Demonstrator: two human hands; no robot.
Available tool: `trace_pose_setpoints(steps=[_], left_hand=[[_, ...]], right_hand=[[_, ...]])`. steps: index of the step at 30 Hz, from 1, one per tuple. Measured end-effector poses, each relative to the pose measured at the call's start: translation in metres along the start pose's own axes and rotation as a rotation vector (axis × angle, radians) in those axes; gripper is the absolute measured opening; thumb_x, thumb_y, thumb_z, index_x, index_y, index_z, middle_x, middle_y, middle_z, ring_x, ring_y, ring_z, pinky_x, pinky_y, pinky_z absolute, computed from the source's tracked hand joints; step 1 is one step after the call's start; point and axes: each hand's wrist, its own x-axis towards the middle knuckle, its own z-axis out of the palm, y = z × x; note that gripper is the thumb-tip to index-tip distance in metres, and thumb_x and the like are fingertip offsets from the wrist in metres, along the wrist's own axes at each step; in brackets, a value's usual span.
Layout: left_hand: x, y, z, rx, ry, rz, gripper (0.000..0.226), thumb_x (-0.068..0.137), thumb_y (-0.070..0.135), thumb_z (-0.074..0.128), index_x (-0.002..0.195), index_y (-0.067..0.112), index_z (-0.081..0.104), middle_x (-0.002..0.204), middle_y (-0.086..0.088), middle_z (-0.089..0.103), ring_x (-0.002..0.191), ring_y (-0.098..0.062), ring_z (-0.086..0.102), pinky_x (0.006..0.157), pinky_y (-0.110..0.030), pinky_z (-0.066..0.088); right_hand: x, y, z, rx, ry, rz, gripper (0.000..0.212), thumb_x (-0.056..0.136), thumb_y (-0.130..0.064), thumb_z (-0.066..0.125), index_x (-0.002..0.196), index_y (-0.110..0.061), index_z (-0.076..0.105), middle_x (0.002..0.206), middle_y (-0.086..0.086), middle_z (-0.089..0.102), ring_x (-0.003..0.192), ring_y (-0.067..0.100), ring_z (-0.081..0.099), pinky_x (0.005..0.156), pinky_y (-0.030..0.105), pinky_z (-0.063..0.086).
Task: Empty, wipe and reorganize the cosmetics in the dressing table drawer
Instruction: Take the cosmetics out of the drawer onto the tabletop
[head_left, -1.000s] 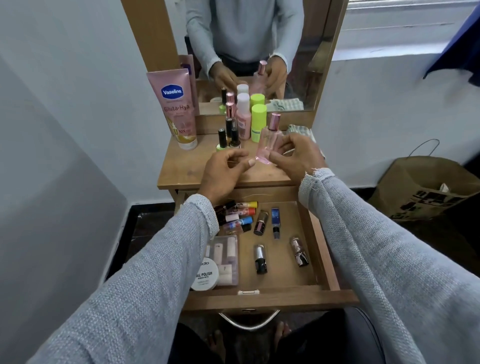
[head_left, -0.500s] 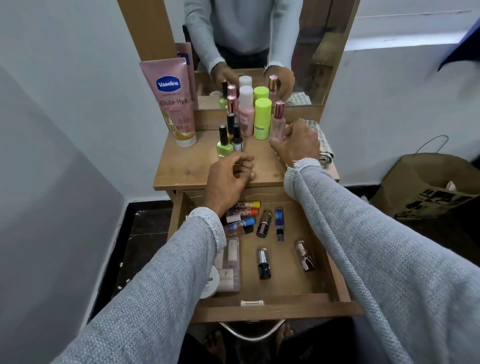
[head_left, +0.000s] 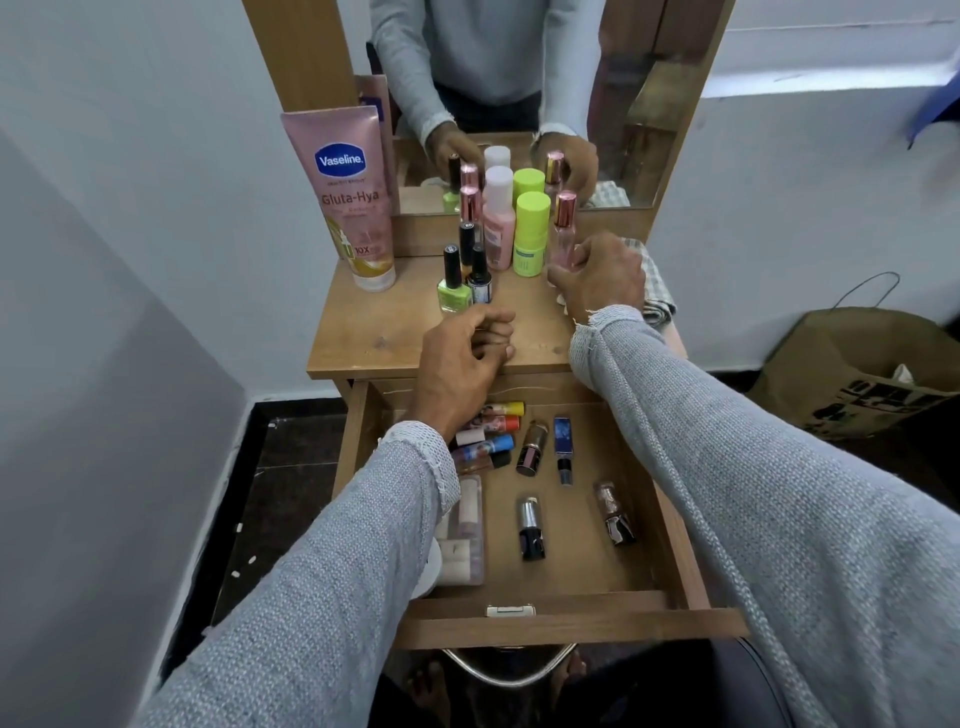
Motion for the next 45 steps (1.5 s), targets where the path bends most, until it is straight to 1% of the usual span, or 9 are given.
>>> trace_pose_setpoints(steps=[11,18,24,27,31,33,36,40,45], left_hand=[[-0.001,0.001,0.002,0.001,0.010,-0.009,0.035,0.082,-0.005,0.070,0.115,0.007,0.065,0.097,0.004,0.066,0.088,0.003,0.063,0.077,-0.006,0.049],[-0.002,0.001,0.002,0.008,0.034,-0.011,0.033,0.083,-0.004,0.069,0.115,0.006,0.065,0.098,0.002,0.067,0.087,0.004,0.062,0.075,-0.004,0.048],[-0.011,-0.001,0.002,0.012,0.032,-0.007,0.038,0.086,-0.003,0.066,0.122,0.007,0.063,0.109,0.000,0.068,0.099,0.001,0.063,0.088,-0.011,0.050],[-0.024,0.001,0.001,0.020,-0.022,-0.007,0.049,0.086,-0.006,0.064,0.132,0.008,0.056,0.126,-0.003,0.062,0.115,-0.004,0.058,0.099,-0.016,0.046],[-0.051,0.006,0.003,0.143,-0.068,0.073,0.051,0.089,-0.002,0.060,0.137,0.013,0.051,0.137,0.000,0.054,0.125,-0.003,0.046,0.108,-0.018,0.038],[-0.065,0.009,0.003,0.190,-0.106,0.103,0.050,0.090,-0.001,0.059,0.136,0.016,0.052,0.137,0.001,0.054,0.125,-0.003,0.046,0.105,-0.014,0.035],[-0.087,0.004,0.002,0.297,-0.304,0.152,0.048,0.087,-0.005,0.060,0.129,0.018,0.058,0.133,0.002,0.058,0.124,-0.009,0.050,0.103,-0.010,0.034],[-0.105,-0.005,0.002,0.487,-0.632,0.140,0.048,0.083,0.005,0.069,0.126,0.024,0.059,0.129,0.007,0.055,0.119,-0.013,0.052,0.104,-0.035,0.045],[-0.116,-0.004,0.016,0.638,-0.800,0.149,0.054,0.079,0.014,0.077,0.129,0.025,0.057,0.133,0.003,0.049,0.118,-0.017,0.048,0.100,-0.028,0.040]], right_hand=[[-0.001,0.004,-0.001,-0.009,-0.008,-0.033,0.037,0.079,-0.034,0.077,0.103,-0.010,0.060,0.106,0.009,0.063,0.099,0.026,0.057,0.078,0.031,0.041],[-0.009,0.017,-0.008,0.163,0.119,-0.125,0.048,0.068,-0.030,0.084,0.102,-0.012,0.056,0.093,0.007,0.064,0.084,0.021,0.060,0.079,0.035,0.051],[-0.052,0.027,-0.029,0.267,0.155,-0.310,0.023,0.082,-0.027,0.073,0.090,-0.012,0.057,0.079,0.005,0.062,0.069,0.014,0.057,0.064,0.015,0.045],[-0.090,0.043,-0.039,0.150,-0.015,-0.410,0.014,0.087,-0.021,0.068,0.086,-0.013,0.057,0.078,0.003,0.061,0.068,0.015,0.057,0.066,0.021,0.051],[-0.122,0.064,-0.045,-0.270,-0.468,-0.391,0.014,0.088,-0.028,0.064,0.095,-0.018,0.056,0.095,0.001,0.061,0.081,0.014,0.057,0.079,0.031,0.054],[-0.131,0.069,-0.046,-0.503,-0.684,-0.374,0.030,0.087,-0.027,0.065,0.113,-0.015,0.056,0.116,0.005,0.058,0.099,0.020,0.058,0.089,0.034,0.052],[-0.138,0.071,-0.048,-0.693,-0.936,-0.383,0.059,0.084,-0.025,0.069,0.136,-0.011,0.045,0.135,0.011,0.045,0.118,0.027,0.052,0.098,0.036,0.047],[-0.142,0.071,-0.047,-0.871,-1.036,-0.462,0.052,0.095,-0.021,0.055,0.142,-0.011,0.036,0.141,0.018,0.039,0.127,0.035,0.046,0.104,0.044,0.043],[-0.153,0.079,-0.043,-0.960,-0.992,-0.586,0.047,0.094,-0.021,0.056,0.137,-0.013,0.039,0.131,0.016,0.048,0.118,0.032,0.052,0.098,0.044,0.047]])
